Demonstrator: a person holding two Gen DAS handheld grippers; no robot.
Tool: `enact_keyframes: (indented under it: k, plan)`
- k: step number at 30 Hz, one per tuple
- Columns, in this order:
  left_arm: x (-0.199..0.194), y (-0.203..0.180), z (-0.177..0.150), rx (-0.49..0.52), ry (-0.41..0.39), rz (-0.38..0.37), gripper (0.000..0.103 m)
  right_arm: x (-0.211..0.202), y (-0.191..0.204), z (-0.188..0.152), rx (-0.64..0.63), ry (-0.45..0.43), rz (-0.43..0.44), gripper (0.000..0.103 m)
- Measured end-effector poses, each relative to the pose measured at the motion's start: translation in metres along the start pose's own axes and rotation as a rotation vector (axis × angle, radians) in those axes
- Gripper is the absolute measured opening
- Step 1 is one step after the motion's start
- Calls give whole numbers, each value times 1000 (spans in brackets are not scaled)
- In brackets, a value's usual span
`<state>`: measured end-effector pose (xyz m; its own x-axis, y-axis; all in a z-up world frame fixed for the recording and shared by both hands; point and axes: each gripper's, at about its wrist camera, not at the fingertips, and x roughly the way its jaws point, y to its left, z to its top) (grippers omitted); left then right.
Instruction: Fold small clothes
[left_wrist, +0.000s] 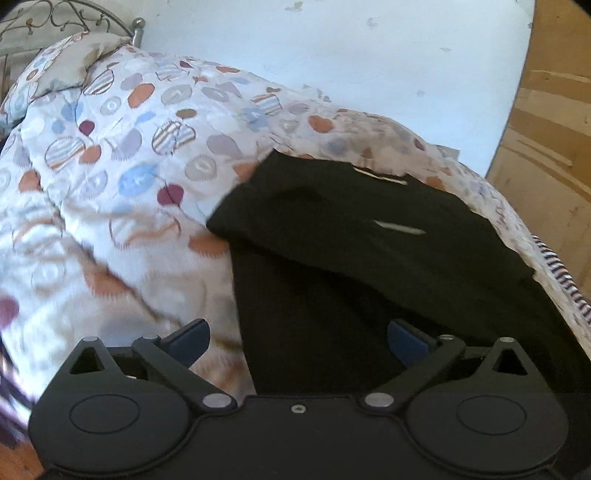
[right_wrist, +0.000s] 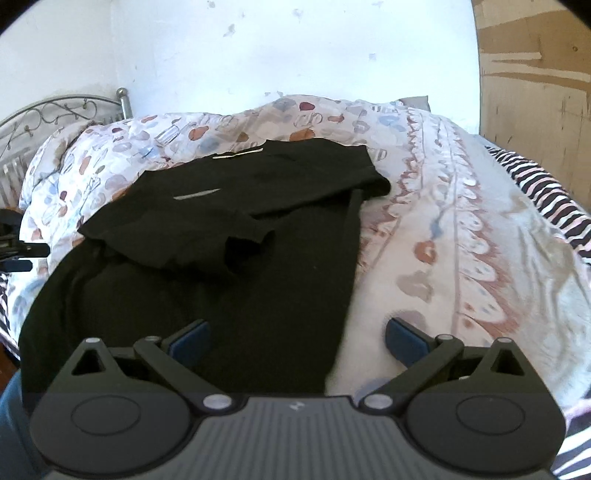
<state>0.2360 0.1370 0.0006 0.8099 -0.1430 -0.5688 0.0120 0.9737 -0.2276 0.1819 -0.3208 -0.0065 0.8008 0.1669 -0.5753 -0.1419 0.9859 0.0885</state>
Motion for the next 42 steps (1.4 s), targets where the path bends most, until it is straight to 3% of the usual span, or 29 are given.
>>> enact_keyframes:
  k: [6, 10, 14, 19, 24, 26, 30, 33, 35, 39, 41, 42]
  plan:
    - [-32, -15, -40, -2, 6, -13, 102, -16, 4, -18, -59, 7, -67, 103]
    - [-43, -24, -61, 39, 17, -5, 102, -22, 7, -27, -179, 15, -189, 103]
    - [-51, -24, -75, 27, 41, -48, 102, -31, -11, -29, -103, 9, -171, 103]
    - [-51, -26, -83, 14, 70, -82, 102, -41, -14, -32, -115, -15, -139, 103]
    - [-43, -30, -83, 5, 76, -84, 102, -48, -16, -30, -20, -8, 23, 100]
    - [-40, -30, -81, 2, 77, -79, 102, -48, -10, -30, -23, -15, 45, 90]
    - [-35, -32, -79, -3, 86, -63, 102, -39, 3, -32, -40, -2, 59, 83]
    - [-36, -34, -79, 0, 88, -53, 102, -33, 8, -35, -28, 13, 37, 67]
    - [-37, -33, -80, 0, 88, -52, 102, -33, 9, -35, -30, 13, 46, 42]
    - [-37, -31, -81, -7, 88, -48, 102, -38, 5, -35, -13, 18, 135, 27]
    - [-36, -31, -81, -14, 88, -50, 102, -37, -2, -31, 59, 28, 176, 10]
    - [-35, -31, -81, -17, 88, -50, 102, -39, -8, -27, 121, 14, 229, 9]
